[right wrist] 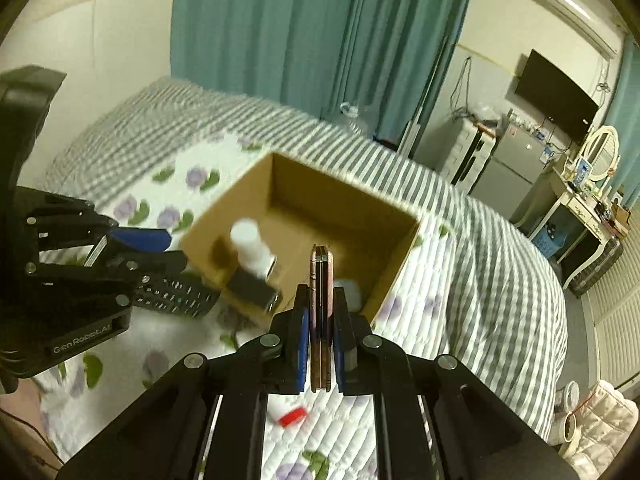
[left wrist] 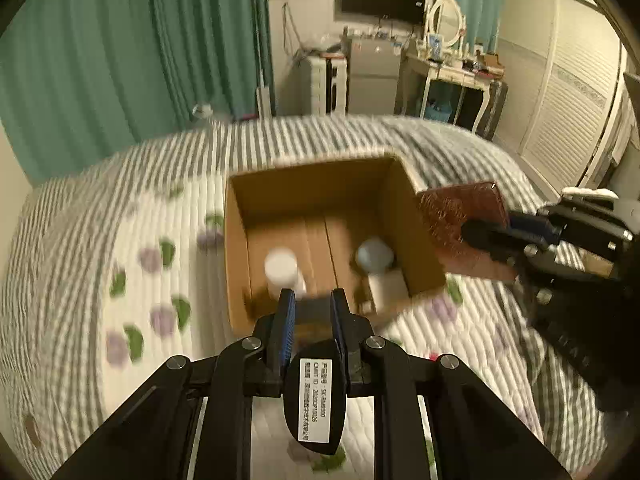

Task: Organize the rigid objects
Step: 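Carry the remote and pink card into the box and open both grippers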

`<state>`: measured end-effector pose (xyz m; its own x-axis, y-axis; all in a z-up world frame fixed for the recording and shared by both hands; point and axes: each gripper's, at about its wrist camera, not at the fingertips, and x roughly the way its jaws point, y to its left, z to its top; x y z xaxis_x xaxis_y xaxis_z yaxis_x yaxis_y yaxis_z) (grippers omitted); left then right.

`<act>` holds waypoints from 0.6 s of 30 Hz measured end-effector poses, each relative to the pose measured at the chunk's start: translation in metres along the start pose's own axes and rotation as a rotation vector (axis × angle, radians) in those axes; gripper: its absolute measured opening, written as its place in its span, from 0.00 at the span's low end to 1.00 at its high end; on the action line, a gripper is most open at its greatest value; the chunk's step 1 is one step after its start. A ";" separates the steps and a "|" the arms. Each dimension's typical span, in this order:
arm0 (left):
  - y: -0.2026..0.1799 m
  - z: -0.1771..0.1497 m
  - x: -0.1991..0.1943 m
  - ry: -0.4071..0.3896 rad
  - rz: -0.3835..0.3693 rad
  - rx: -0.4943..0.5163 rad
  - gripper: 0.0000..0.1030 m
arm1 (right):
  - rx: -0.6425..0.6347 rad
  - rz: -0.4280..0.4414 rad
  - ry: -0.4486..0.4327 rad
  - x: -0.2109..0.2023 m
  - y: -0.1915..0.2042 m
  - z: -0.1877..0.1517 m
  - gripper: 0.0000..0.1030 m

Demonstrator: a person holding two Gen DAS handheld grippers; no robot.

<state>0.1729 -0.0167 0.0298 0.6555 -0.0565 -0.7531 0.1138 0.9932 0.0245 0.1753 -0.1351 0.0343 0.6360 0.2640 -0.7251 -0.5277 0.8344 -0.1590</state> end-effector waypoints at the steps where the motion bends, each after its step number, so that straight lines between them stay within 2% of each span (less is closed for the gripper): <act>1: 0.000 0.006 0.000 -0.015 0.007 0.002 0.17 | 0.009 -0.004 -0.013 0.000 -0.004 0.006 0.09; 5: 0.000 0.037 0.012 -0.048 0.011 0.017 0.17 | 0.036 -0.012 -0.042 0.007 -0.015 0.024 0.08; 8: -0.001 0.055 0.033 -0.030 0.016 0.029 0.17 | 0.081 0.000 -0.039 0.024 -0.026 0.033 0.08; 18: -0.002 0.067 0.111 0.034 0.021 0.021 0.17 | 0.187 0.064 0.048 0.116 -0.047 0.011 0.08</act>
<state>0.2950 -0.0314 -0.0099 0.6322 -0.0313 -0.7741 0.1160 0.9918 0.0546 0.2799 -0.1381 -0.0348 0.5748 0.2994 -0.7615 -0.4491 0.8934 0.0122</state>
